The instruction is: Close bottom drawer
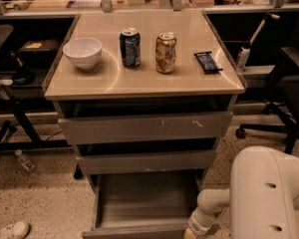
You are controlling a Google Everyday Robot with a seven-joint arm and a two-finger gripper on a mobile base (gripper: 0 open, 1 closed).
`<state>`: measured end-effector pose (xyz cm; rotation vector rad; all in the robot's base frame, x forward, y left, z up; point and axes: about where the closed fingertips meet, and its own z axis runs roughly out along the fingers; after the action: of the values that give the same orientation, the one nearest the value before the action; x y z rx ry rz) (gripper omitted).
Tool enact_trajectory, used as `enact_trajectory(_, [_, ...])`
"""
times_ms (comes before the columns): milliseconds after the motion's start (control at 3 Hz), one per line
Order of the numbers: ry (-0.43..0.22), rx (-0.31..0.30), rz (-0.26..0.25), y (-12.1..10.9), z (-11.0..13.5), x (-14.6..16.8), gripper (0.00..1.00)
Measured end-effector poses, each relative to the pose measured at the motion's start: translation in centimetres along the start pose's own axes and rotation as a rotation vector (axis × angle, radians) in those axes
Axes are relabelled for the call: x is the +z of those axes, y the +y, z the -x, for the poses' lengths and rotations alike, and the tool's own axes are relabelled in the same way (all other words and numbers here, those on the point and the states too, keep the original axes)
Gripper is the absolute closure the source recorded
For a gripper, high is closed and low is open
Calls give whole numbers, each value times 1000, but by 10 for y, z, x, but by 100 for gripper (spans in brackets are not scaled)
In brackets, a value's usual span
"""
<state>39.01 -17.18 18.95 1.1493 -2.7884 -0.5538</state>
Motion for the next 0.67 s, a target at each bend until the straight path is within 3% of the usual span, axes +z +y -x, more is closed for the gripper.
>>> enact_trajectory(667, [0, 0, 0, 0, 0, 0, 57])
